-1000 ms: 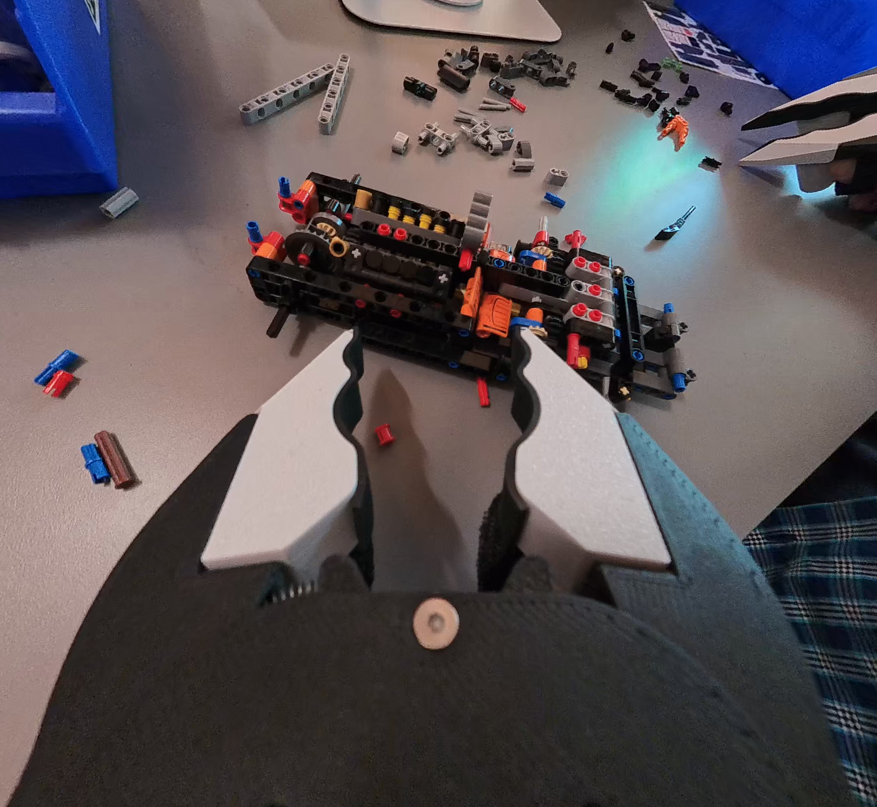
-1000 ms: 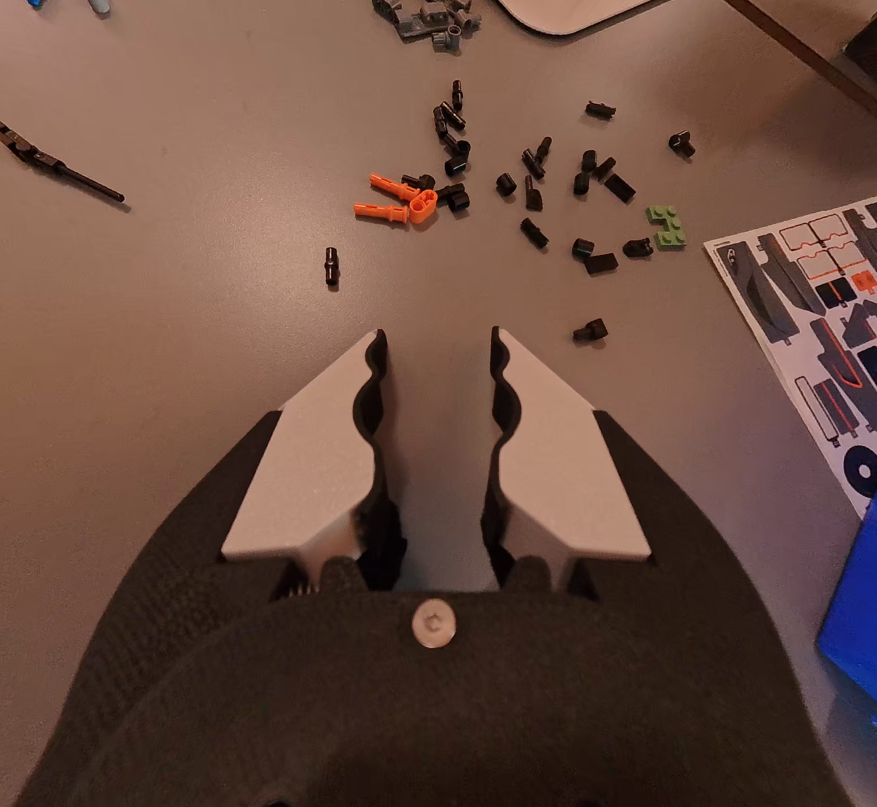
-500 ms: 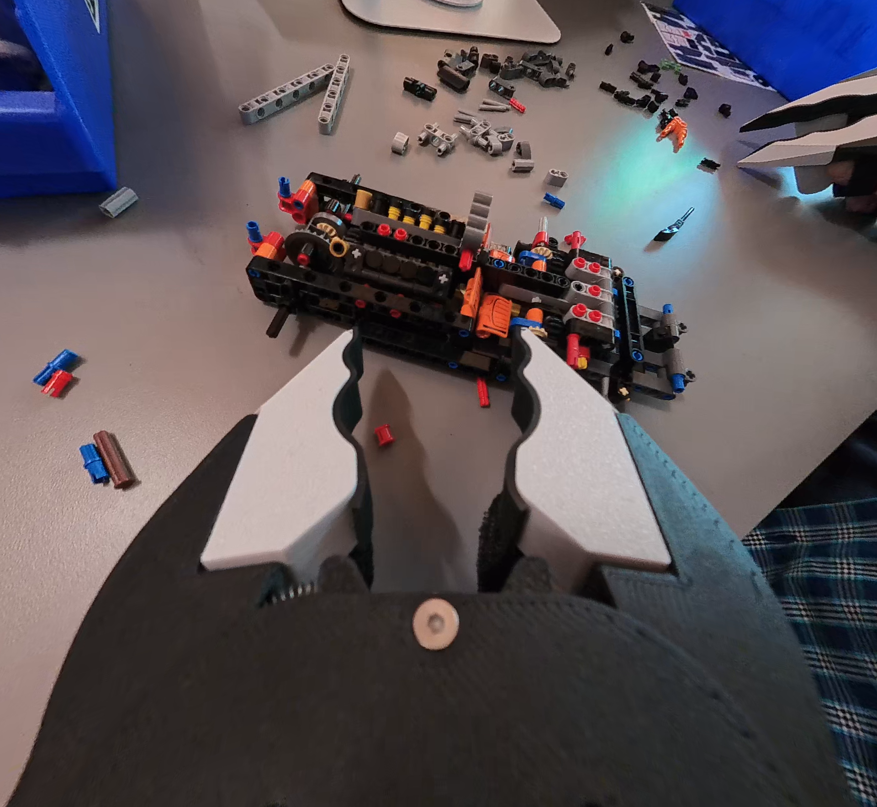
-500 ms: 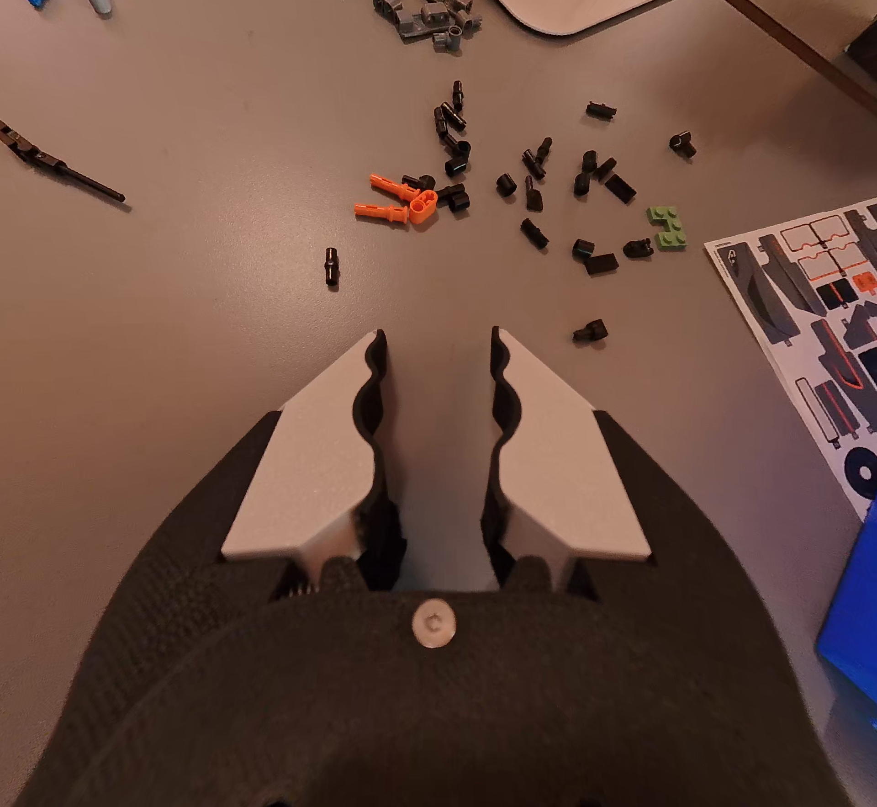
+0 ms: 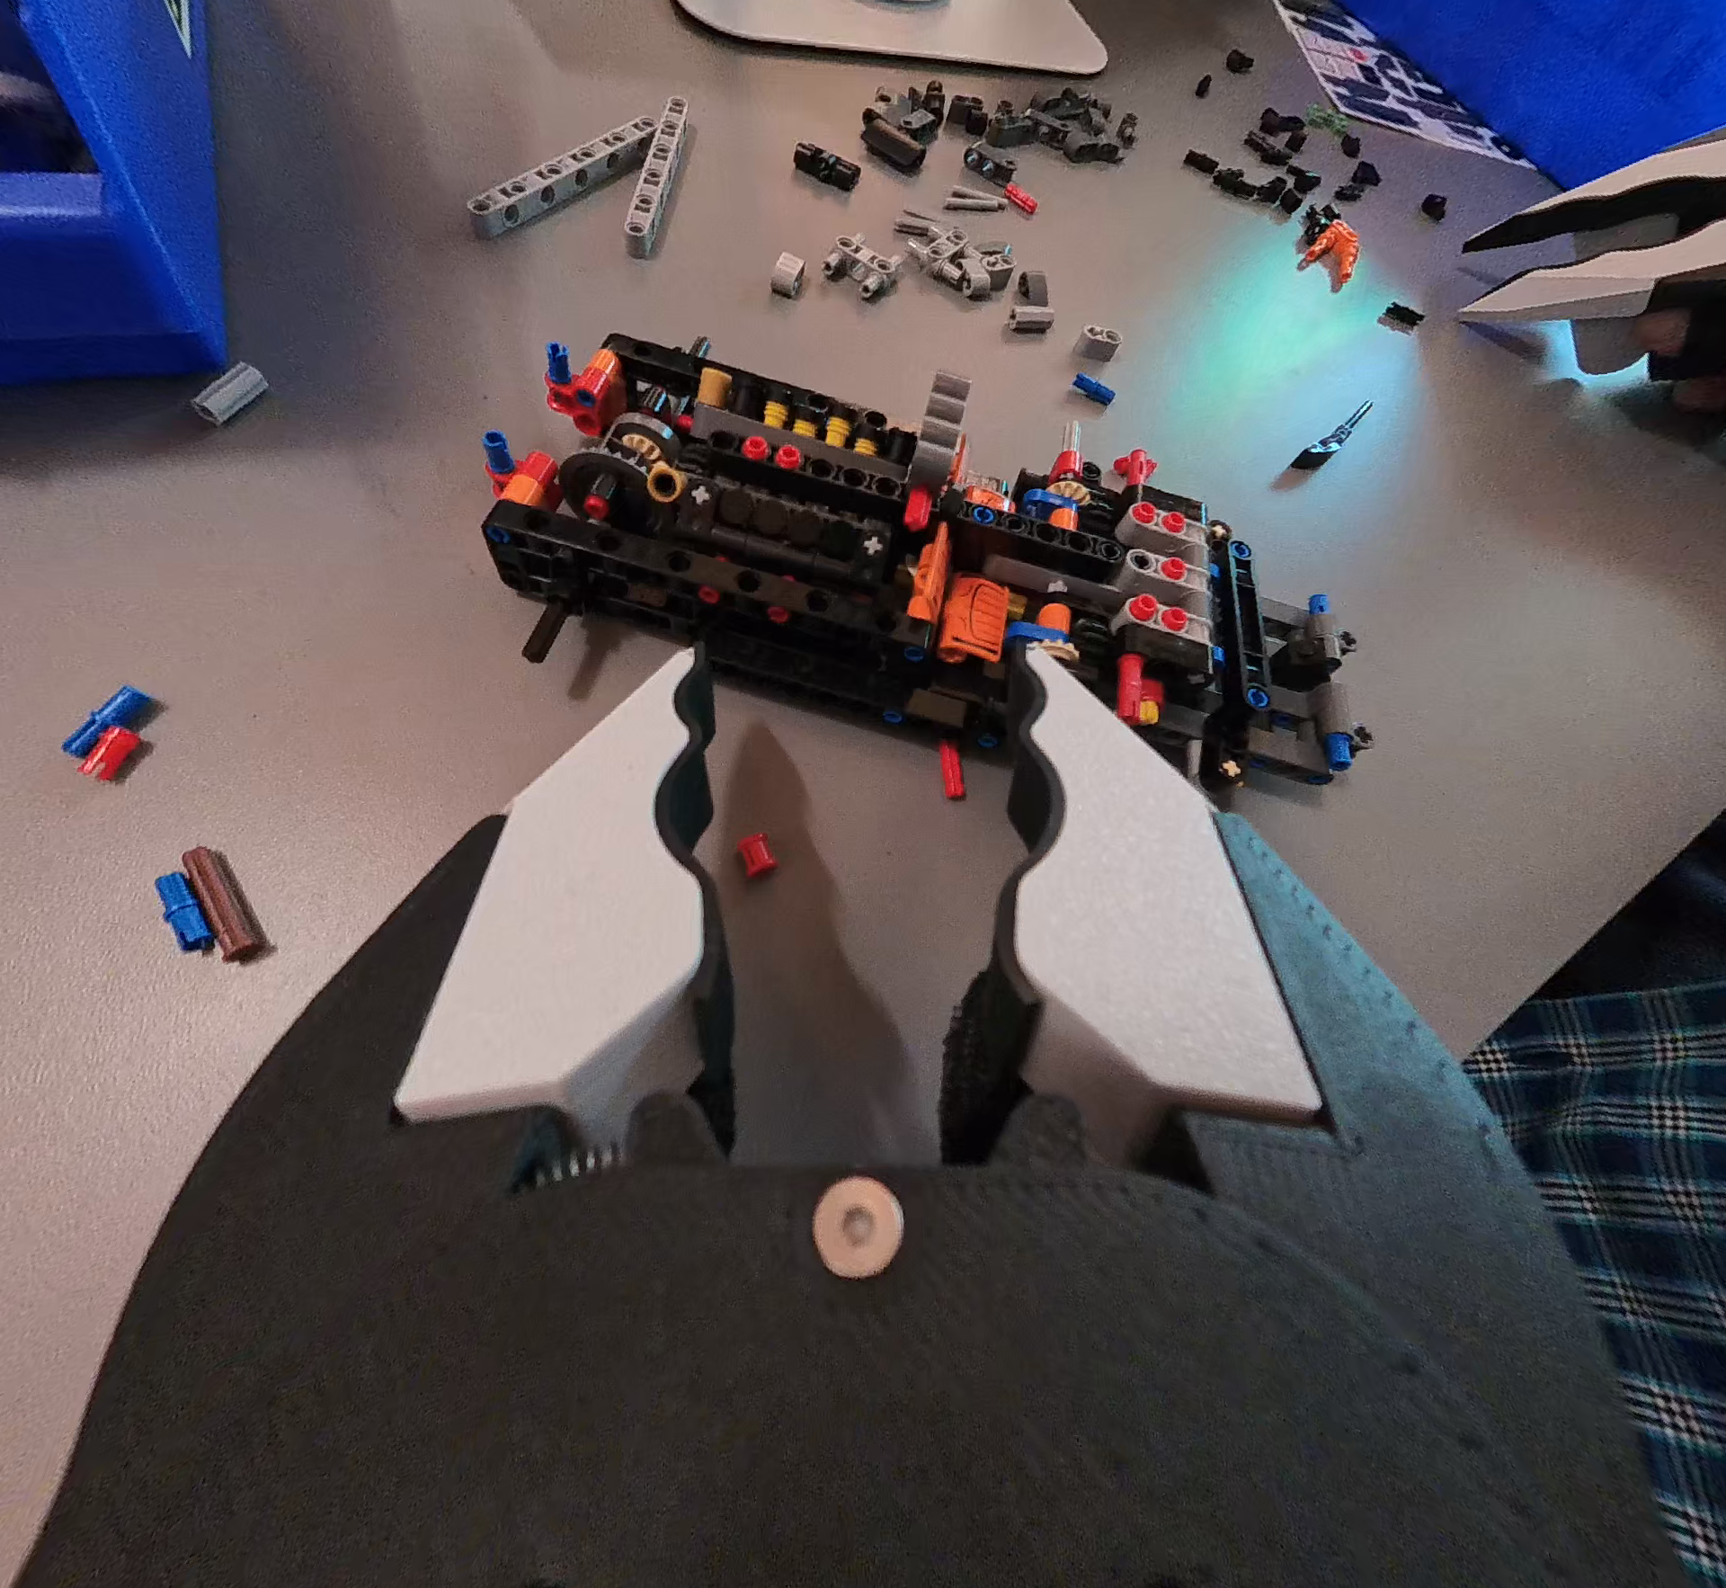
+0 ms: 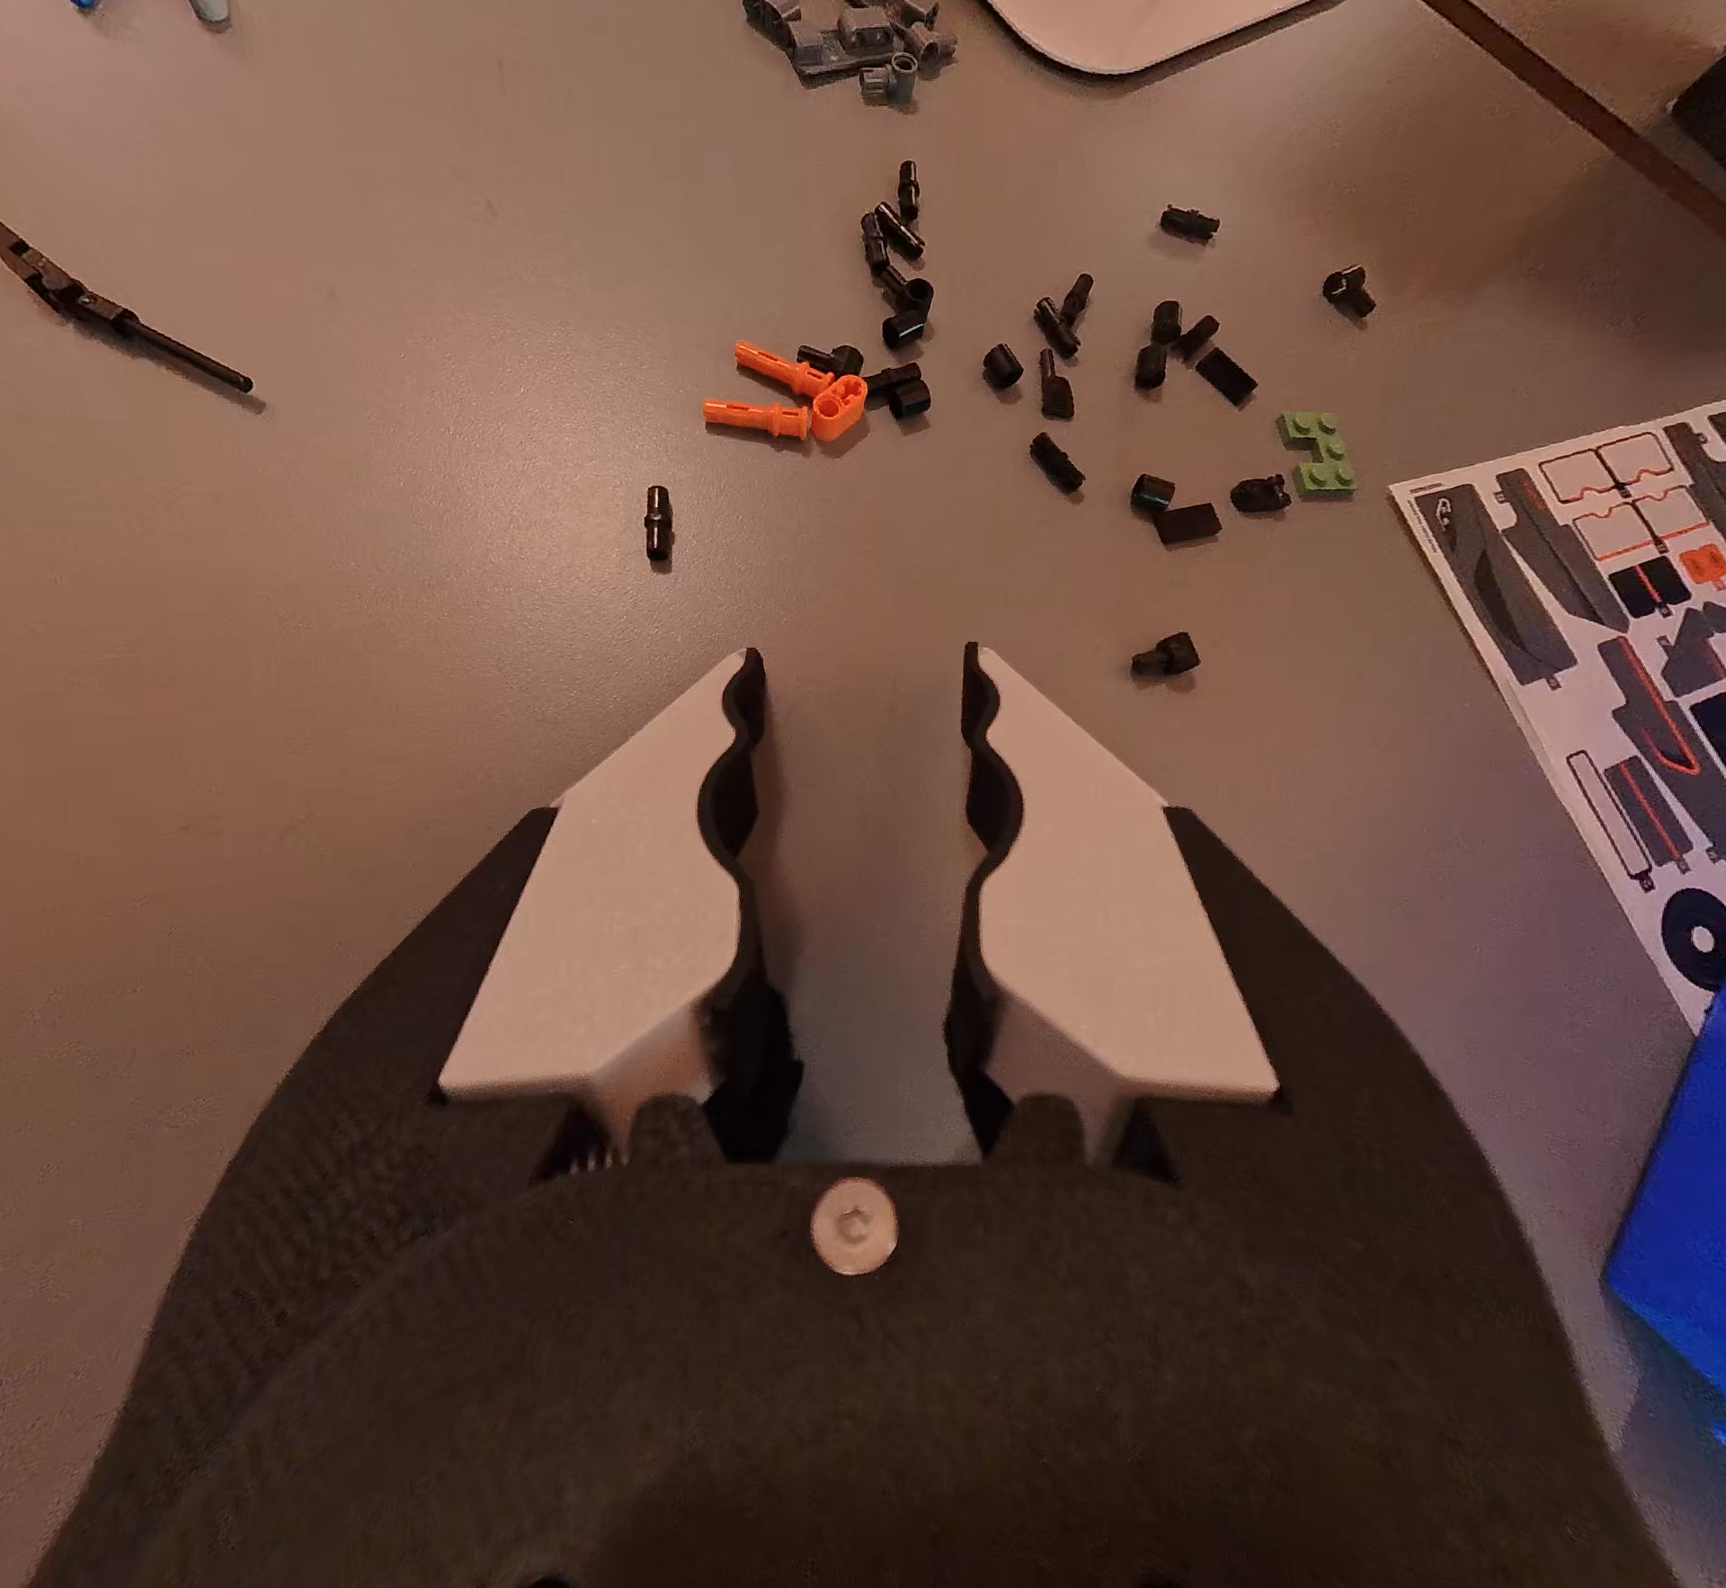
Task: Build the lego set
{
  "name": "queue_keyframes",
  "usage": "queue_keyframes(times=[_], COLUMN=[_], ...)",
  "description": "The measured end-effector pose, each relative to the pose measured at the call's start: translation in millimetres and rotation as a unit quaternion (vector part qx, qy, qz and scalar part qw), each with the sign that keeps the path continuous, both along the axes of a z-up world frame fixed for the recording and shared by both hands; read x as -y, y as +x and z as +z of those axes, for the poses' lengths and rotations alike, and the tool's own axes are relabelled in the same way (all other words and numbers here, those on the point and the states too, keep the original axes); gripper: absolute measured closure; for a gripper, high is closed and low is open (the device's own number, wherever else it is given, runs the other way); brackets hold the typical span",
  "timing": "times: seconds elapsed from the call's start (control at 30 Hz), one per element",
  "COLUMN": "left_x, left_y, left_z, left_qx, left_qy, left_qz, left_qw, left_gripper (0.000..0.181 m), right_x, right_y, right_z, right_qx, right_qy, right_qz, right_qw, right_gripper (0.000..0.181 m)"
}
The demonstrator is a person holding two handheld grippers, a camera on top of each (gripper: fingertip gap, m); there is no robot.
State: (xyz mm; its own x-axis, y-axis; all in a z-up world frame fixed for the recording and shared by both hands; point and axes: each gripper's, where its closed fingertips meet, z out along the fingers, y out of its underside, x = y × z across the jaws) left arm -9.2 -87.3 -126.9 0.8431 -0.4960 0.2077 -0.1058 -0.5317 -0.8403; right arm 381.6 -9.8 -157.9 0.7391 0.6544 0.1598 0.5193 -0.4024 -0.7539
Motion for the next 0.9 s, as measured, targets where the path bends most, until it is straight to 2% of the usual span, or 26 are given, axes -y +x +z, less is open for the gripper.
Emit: queue_keyframes(times=[0.03,0.5,0.73,0.9], left_x=[0,0,0,-1], left_y=[0,-1,-1,0], left_z=[0,4,11,7], left_qx=[0.000,0.005,0.009,0.010], left_qy=[0.000,0.010,0.022,0.017], left_qz=[0.000,0.006,0.012,0.009], left_qw=[1.000,1.000,1.000,1.000], left_gripper=[0.118,0.118,0.118,0.118], right_x=[0,2,8,-7], right_y=[0,-2,-44,-87], right_z=[0,3,24,44], right_qx=[0.000,0.005,-0.036,-0.039], right_qy=[0.000,0.014,0.019,0.016], right_qz=[0.000,0.006,0.058,0.095], right_qw=[1.000,1.000,0.997,0.995], right_gripper=[0.141,0.140,0.135,0.143])
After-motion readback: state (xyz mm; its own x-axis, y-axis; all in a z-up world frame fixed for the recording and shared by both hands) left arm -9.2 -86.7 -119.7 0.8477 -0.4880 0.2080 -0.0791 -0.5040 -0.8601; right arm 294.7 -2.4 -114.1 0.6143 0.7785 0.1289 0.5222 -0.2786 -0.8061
